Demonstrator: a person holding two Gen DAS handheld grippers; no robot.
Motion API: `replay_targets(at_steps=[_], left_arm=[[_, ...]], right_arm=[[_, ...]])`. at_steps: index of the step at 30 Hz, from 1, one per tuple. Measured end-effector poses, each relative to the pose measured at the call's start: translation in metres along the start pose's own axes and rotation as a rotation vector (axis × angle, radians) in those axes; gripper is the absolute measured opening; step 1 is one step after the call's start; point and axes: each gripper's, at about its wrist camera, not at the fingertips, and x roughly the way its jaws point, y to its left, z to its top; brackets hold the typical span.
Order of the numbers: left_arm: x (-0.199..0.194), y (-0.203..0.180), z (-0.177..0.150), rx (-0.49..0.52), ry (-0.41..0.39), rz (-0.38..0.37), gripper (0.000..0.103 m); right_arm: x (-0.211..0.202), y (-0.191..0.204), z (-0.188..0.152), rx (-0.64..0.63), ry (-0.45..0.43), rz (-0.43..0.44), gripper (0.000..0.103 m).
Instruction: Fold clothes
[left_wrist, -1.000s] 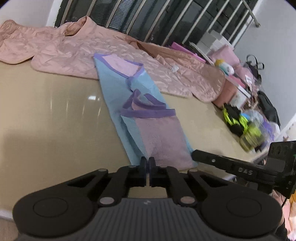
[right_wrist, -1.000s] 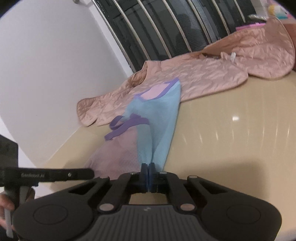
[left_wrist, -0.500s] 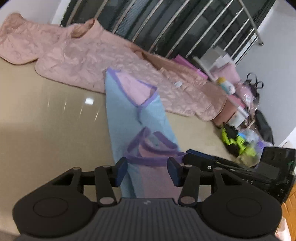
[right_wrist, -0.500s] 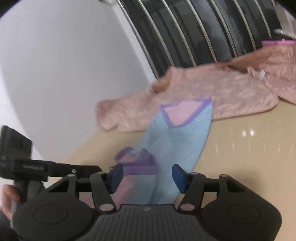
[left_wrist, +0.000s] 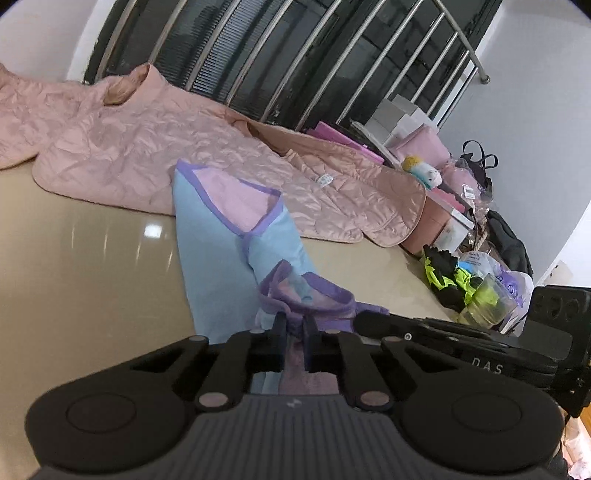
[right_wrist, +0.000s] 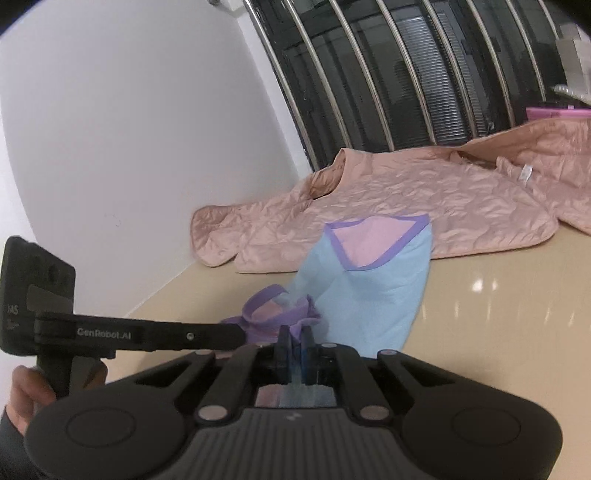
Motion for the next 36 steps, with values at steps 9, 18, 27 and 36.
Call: replay_targets(at_steps=[9, 18, 27, 36], left_arm=[[-0.021, 0.006, -0.009, 0.010, -0.027, 0.136, 0.042], [-0.062, -0.042, -0.060, 0.413, -0.037, -0.081, 0.057], [-0.035, -0.040, -0.080, 0.710, 0.097, -0.028, 0.057], [-0.040, -0.053, -0.091, 0.860, 0.110, -0.015, 0.049]], right_arm=[[-0.001, -0.011, -0.008, 0.028, 0.035, -0.101, 0.022], [-0.064, 0.039, -0.048, -0.550, 0.018, 0.174, 0.042], [-0.045, 0.044, -0.062, -0.859, 0.128, 0.168, 0.036], [-0.048, 0.033, -0.052, -0.747, 0.205, 0.243, 0.002]])
